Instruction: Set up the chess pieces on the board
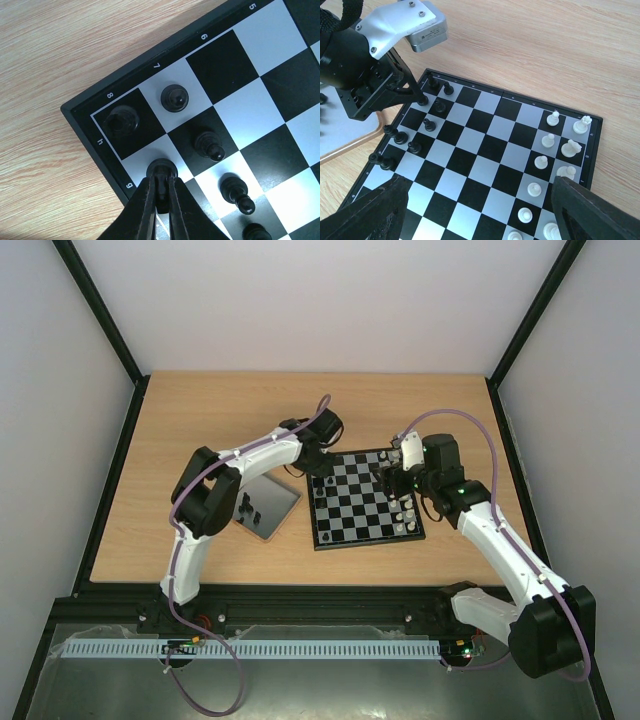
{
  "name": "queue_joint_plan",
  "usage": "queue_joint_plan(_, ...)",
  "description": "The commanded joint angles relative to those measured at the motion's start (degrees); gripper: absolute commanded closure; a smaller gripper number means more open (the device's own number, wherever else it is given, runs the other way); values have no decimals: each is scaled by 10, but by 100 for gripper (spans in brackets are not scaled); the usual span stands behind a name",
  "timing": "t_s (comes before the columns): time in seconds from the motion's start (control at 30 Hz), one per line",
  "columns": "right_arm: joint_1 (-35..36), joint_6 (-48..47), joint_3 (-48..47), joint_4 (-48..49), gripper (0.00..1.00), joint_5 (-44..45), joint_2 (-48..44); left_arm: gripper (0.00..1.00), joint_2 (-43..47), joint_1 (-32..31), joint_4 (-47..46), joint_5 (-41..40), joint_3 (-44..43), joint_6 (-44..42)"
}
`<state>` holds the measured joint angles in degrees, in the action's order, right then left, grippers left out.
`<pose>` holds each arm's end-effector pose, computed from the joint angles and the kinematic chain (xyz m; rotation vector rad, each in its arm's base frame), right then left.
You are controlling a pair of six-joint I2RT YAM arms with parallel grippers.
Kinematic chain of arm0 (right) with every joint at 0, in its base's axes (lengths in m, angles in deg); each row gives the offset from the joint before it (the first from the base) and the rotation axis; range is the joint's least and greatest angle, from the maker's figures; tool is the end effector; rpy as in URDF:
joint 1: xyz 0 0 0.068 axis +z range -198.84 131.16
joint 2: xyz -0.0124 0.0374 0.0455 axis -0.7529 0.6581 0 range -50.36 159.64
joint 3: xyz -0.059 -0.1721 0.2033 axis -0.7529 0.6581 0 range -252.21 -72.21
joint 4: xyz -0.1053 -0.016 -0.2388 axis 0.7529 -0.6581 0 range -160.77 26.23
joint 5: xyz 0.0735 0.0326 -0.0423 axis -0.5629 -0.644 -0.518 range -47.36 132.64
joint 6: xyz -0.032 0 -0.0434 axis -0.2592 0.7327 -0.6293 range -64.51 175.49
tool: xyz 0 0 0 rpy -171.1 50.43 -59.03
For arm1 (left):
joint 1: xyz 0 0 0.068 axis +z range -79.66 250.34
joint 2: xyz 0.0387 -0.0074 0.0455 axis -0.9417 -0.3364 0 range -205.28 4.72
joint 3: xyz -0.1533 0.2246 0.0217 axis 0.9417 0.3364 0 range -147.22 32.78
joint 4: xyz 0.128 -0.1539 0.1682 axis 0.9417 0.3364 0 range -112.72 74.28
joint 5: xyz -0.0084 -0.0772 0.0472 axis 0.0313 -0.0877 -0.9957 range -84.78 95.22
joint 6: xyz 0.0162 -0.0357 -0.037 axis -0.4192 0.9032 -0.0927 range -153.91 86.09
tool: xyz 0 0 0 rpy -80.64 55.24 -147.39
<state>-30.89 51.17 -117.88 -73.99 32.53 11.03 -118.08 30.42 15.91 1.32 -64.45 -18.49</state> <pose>0.2300 0.0810 0.2889 -0.5020 1.9686 0.3288 0.3525 -0.2917 0.1852 0.5532 2.6473 -0.2062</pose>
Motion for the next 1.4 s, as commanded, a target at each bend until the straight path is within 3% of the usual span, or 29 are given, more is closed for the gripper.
queue_joint_plan(0.0,-3,-7,8,7,20,-11,-8,98,-9,-2,23,-7,-15,3)
queue_joint_plan(0.4,-3,-9,8,6,20,-15,-7,95,-22,-2,33,-12,-17,8)
queue_joint_plan(0.57,-3,-10,8,6,20,-17,-6,82,-23,-2,38,-12,-22,12)
queue_joint_plan(0.87,-2,-10,8,5,20,-18,-5,72,32,-2,67,-45,-16,25)
queue_joint_plan(1.2,-2,-15,8,4,20,-18,-4,72,219,3,56,-72,198,67)
queue_joint_plan(1.37,-2,-16,8,2,20,-22,-3,85,271,6,65,-56,286,82)
